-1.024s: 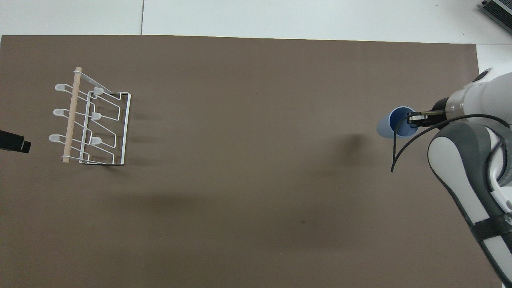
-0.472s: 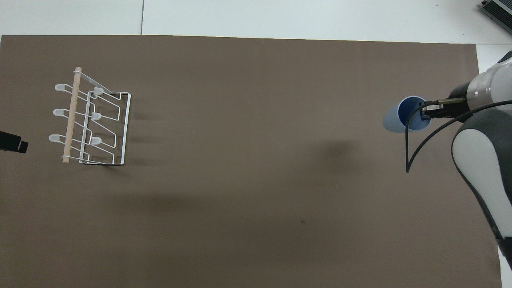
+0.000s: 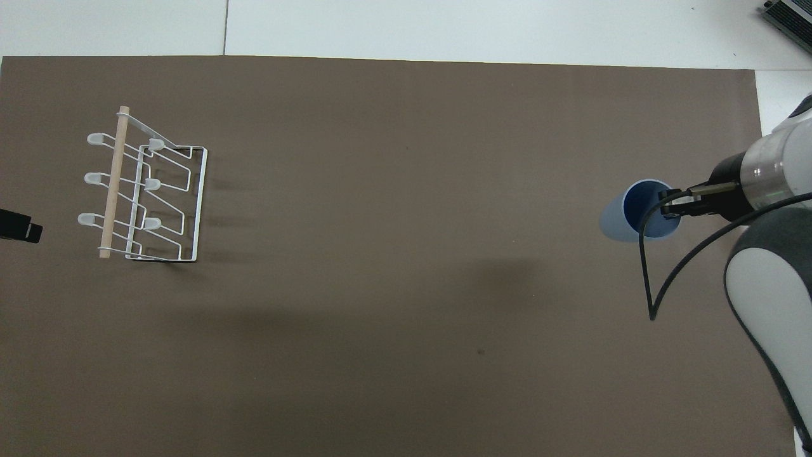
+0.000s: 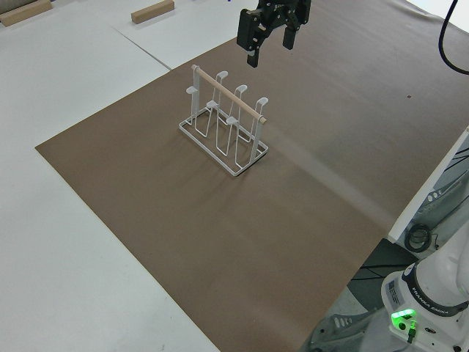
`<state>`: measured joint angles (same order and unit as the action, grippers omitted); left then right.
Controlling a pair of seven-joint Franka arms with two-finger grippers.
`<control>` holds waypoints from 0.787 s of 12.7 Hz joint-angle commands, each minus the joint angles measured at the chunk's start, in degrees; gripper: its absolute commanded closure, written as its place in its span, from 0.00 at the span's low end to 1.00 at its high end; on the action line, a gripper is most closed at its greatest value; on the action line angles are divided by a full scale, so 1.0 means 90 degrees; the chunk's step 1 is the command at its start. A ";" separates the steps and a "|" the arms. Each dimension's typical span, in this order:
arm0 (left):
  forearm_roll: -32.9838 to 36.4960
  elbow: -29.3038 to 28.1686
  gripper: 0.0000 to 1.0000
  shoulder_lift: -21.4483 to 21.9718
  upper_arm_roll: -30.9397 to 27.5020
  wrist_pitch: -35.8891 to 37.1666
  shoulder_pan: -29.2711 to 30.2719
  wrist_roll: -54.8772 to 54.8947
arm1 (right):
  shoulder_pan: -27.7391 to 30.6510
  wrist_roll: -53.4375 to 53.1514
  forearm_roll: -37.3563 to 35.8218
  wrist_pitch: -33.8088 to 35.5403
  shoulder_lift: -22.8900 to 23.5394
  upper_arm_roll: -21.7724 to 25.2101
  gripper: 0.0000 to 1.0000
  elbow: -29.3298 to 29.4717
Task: Hang cup on cup holder
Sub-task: 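Lift the blue cup with the right gripper toward the rack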
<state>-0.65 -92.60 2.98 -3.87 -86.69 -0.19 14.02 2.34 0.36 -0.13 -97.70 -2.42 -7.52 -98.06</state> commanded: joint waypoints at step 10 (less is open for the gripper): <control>-0.0921 -0.0102 0.00 0.0108 0.0039 -0.0436 0.0167 0.2880 | -0.0355 -0.0682 0.2484 -0.0930 -0.0640 -0.1459 1.00 -0.0714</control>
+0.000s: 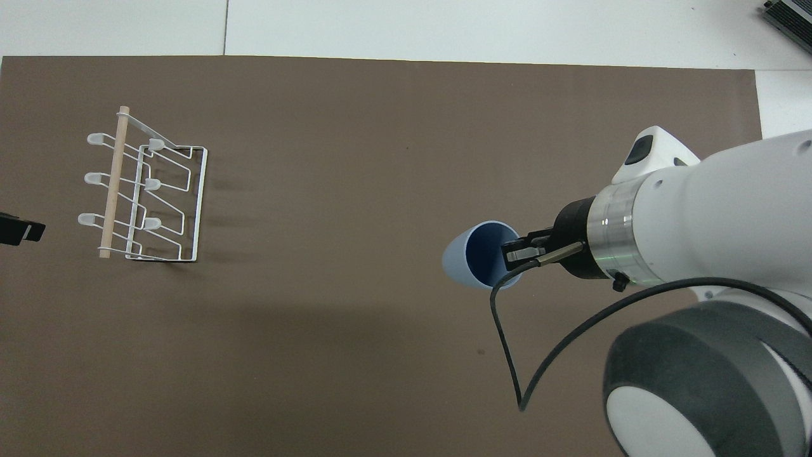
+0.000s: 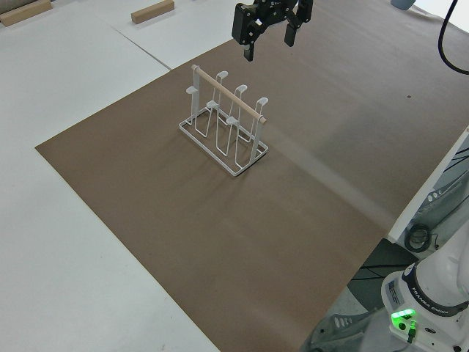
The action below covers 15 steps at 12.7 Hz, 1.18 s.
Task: Hang cup on cup holder
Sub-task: 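Carry the cup toward the left gripper while the left gripper reaches it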
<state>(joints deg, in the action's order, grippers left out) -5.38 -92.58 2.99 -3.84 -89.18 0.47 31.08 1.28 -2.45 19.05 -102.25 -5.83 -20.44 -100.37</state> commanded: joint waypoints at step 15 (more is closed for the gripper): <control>-0.1490 -0.0640 0.00 0.0409 0.0144 0.0075 -0.0902 0.5677 | -0.2193 -0.4949 0.2306 -0.3451 0.0032 -0.0033 1.00 -0.0919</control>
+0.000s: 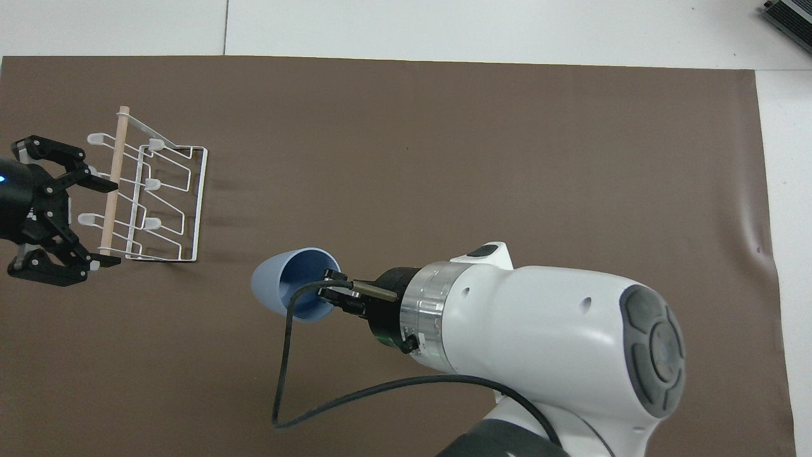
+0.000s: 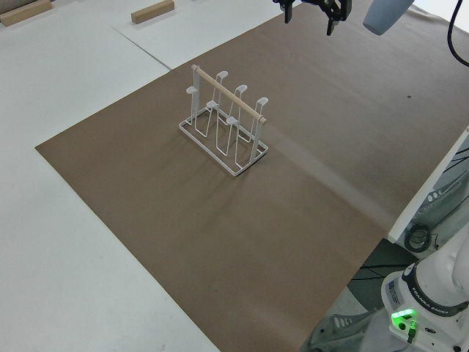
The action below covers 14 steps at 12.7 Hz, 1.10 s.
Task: Hang cup on cup holder
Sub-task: 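Carry the cup toward the left gripper while the left gripper reaches it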
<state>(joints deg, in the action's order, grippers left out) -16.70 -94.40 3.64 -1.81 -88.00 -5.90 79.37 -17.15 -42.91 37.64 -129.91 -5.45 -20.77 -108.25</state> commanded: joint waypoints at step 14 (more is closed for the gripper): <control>-0.1074 -0.1201 0.00 0.0719 0.0074 -0.0798 -0.1014 0.0312 | -0.0771 -0.2449 0.0310 -0.1571 0.0772 -0.0007 1.00 0.0504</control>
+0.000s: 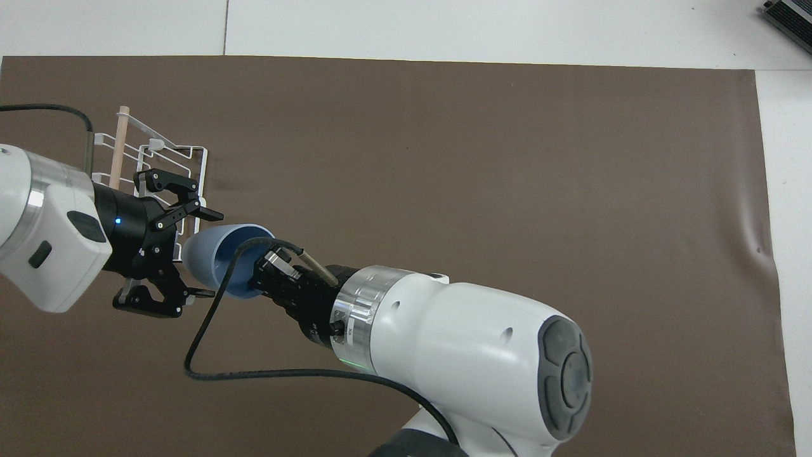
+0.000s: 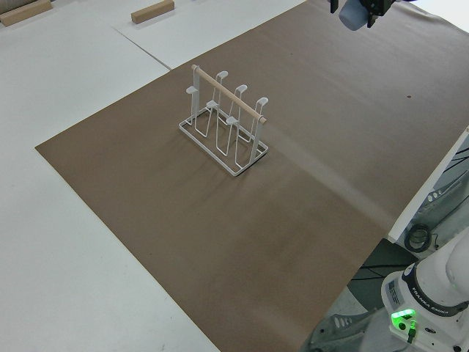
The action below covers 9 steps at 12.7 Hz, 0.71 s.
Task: Hang cup on cup holder
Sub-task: 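Grasp the blue cup with the left gripper beside the right gripper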
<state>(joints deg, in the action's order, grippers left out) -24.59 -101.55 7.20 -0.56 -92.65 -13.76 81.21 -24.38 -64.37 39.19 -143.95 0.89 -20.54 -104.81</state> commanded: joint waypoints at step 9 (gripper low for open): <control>-0.0540 -0.0406 1.00 0.0342 -0.0006 -0.0262 -0.0141 0.0137 | 0.0043 -0.0054 0.0128 0.0018 0.0077 -0.0022 1.00 0.0123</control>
<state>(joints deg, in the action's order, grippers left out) -28.38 -102.88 8.38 -0.48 -94.05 -14.43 82.06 -24.35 -64.70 39.24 -143.85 0.89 -20.46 -104.78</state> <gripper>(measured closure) 0.189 0.947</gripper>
